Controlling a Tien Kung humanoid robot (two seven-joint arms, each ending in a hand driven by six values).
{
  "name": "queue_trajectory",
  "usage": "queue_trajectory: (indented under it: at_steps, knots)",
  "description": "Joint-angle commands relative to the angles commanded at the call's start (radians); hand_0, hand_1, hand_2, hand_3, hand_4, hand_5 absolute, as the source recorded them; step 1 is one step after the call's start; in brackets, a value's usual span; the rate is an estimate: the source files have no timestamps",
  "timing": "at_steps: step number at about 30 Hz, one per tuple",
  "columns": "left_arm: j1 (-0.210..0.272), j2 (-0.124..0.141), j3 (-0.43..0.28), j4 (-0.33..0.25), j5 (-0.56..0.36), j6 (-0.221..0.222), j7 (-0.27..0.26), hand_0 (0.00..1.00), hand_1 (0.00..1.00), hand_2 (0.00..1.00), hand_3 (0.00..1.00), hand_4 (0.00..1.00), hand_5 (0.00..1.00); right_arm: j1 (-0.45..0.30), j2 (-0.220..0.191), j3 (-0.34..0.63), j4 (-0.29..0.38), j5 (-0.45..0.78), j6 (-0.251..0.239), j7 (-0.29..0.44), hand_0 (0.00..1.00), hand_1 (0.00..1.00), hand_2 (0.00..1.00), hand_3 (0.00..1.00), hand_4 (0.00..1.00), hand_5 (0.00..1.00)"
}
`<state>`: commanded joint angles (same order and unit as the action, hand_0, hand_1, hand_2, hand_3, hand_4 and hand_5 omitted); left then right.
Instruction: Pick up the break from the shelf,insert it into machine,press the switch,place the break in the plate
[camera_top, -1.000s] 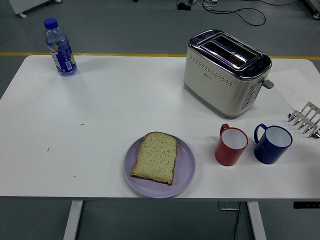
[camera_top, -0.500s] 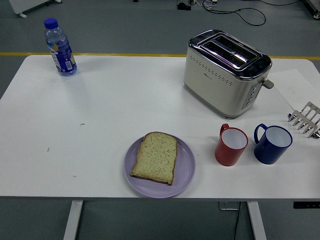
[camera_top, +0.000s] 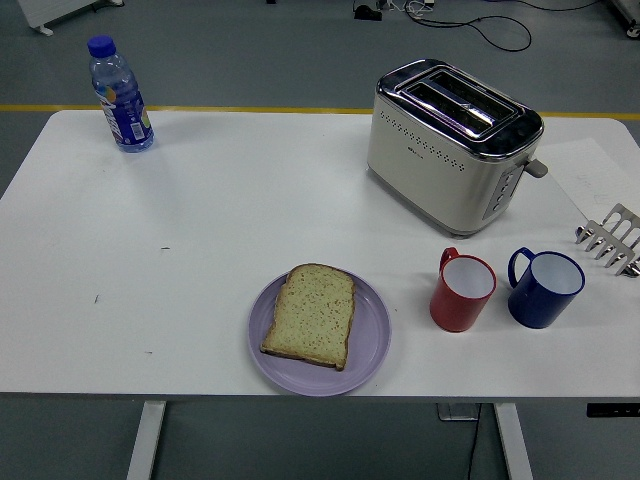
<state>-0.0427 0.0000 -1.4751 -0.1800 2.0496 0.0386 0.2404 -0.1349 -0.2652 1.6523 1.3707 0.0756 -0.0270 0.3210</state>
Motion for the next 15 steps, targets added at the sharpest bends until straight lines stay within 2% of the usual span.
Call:
queue_trajectory:
  at_steps: [15]
  knots:
    - [-0.008, 0.000, 0.021, 0.000, -0.052, 0.006, -0.006, 0.607, 0.469, 0.468, 0.549, 0.286, 0.925, 0.014, -0.002, -0.005, -0.005, -0.008, -0.003, -0.008, 0.745, 0.713, 0.719, 0.640, 0.545, 0.217]
